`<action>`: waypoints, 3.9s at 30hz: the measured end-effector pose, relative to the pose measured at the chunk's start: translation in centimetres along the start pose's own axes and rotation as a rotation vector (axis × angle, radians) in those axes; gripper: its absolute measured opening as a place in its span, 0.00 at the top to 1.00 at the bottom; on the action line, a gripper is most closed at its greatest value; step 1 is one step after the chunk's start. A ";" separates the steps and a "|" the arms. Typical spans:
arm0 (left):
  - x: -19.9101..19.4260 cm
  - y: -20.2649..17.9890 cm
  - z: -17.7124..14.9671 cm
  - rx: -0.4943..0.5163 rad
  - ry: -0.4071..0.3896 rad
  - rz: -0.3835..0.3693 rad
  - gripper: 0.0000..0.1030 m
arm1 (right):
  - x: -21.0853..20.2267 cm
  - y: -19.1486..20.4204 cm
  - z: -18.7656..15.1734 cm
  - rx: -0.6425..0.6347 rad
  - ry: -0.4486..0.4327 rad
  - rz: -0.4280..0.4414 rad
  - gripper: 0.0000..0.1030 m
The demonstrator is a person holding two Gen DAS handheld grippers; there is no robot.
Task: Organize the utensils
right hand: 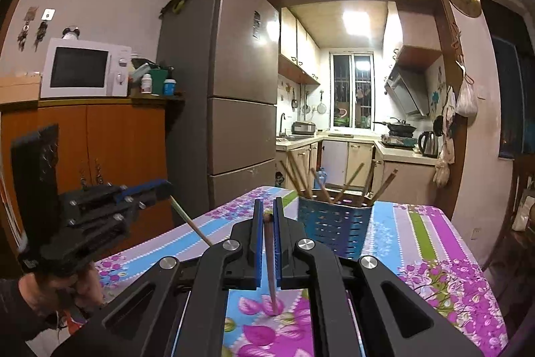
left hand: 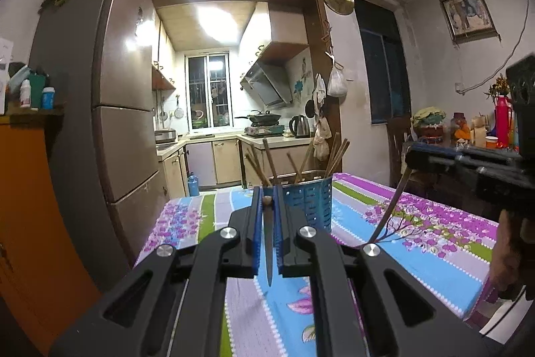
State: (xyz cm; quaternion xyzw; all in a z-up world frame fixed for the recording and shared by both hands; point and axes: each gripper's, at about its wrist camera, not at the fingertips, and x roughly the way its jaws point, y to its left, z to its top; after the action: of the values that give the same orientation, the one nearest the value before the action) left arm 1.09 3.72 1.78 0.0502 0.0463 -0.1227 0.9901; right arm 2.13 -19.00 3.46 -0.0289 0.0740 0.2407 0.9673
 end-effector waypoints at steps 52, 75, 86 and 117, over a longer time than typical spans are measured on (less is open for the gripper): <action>12.6 -0.4 20.3 -0.053 0.130 -0.039 0.95 | 7.5 -11.4 19.0 0.026 -0.029 -0.032 0.94; 22.1 0.3 17.7 -0.084 0.185 -0.041 0.95 | 16.1 -14.6 16.9 0.071 0.019 -0.023 0.94; 24.1 0.1 16.5 -0.096 0.211 -0.053 0.95 | 17.5 -14.8 15.8 0.067 0.049 -0.018 0.93; 4.9 0.2 16.9 -0.021 -0.193 0.219 0.06 | -0.1 -8.8 16.6 -0.056 -0.297 -0.134 0.05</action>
State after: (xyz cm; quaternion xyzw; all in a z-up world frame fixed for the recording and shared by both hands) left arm 7.24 0.83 18.05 0.0327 -0.0534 -0.0179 0.9979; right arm 8.32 -25.31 20.10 -0.0248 -0.0787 0.1792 0.9803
